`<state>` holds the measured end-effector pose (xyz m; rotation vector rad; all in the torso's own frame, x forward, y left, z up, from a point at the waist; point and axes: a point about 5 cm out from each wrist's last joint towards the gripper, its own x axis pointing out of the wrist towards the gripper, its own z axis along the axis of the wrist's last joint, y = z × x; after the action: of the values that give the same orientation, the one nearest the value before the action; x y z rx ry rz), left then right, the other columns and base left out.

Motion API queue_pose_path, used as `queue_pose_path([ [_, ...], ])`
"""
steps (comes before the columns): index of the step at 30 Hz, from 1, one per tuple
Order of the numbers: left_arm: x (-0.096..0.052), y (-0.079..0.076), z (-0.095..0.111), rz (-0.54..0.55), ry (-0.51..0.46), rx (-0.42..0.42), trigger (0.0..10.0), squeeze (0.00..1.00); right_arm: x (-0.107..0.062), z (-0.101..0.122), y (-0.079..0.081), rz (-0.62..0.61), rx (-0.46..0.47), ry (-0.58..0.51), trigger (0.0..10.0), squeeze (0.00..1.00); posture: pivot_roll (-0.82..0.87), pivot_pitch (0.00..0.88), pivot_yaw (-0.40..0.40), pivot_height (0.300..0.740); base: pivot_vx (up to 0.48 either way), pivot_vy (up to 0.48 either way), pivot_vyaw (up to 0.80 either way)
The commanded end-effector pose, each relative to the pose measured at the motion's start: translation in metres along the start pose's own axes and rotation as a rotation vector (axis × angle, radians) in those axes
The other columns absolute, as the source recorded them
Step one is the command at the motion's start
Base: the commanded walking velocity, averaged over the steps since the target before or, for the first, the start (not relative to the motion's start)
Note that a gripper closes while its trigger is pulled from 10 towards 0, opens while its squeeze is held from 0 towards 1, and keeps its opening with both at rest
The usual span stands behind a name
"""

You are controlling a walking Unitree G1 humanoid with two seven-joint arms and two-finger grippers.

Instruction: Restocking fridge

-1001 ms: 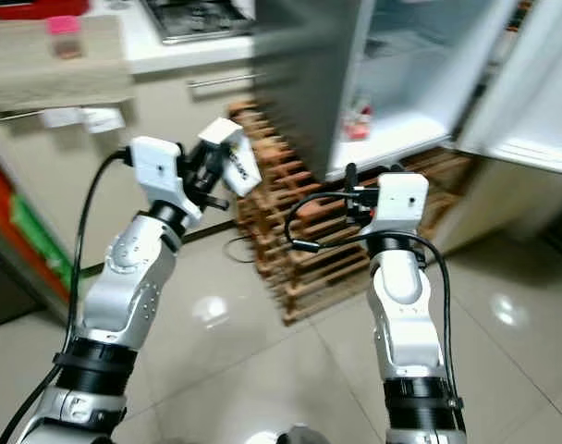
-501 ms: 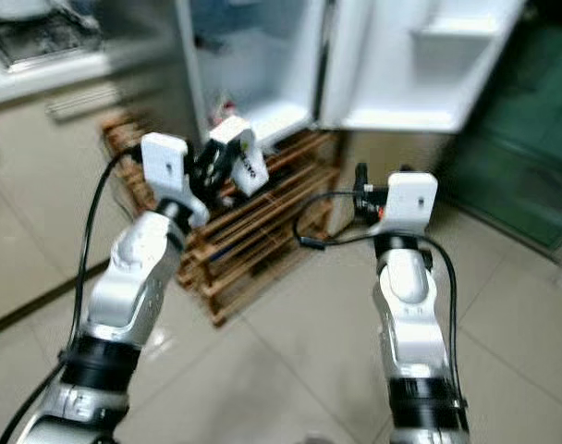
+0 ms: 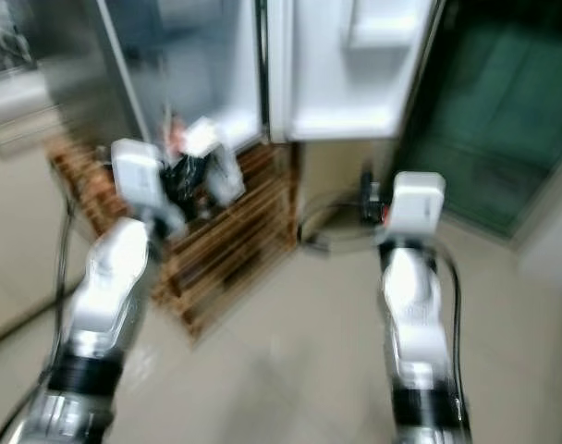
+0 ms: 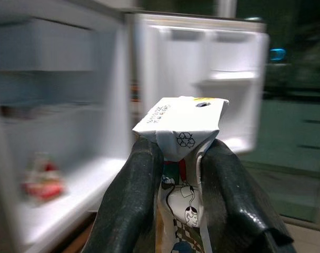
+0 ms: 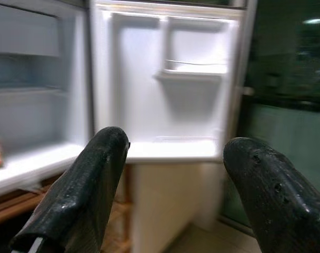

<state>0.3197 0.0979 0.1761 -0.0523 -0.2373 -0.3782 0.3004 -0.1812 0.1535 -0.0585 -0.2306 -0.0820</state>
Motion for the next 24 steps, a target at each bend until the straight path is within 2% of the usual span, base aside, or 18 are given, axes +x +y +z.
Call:
queue_pose_path([
  [1, -0.0013, 0.0117, 0.0071, 0.026, -0.026, 0.032, 10.0, 0.0, 0.0045, 0.0068, 0.0102, 0.027, 0.012, -0.029, 10.0, 0.0, -0.09, 0.0, 0.014, 0.74, 0.48, 0.0, 0.0],
  [11, -0.0001, 0.0093, 0.0076, 0.016, -0.03, 0.032, 10.0, 0.0, 0.0056, 0.0054, 0.0124, 0.038, 0.011, -0.019, 10.0, 0.0, -0.09, 0.0, 0.008, 0.74, 0.48, 0.0, 0.0],
  [21, 0.0012, 0.0074, 0.0081, 0.004, -0.034, 0.027, 10.0, 0.0, 0.0048, 0.0041, 0.0128, 0.039, 0.014, -0.014, 10.0, 0.0, -0.09, 0.0, 0.012, 0.74, 0.471, 0.0, -0.72],
  [24, 0.0025, 0.0072, 0.0083, 0.005, -0.031, 0.021, 10.0, 0.0, 0.0043, 0.005, 0.0133, 0.039, 0.019, -0.024, 10.0, 0.0, -0.09, 0.0, 0.017, 0.74, 0.476, 0.0, 0.0],
])
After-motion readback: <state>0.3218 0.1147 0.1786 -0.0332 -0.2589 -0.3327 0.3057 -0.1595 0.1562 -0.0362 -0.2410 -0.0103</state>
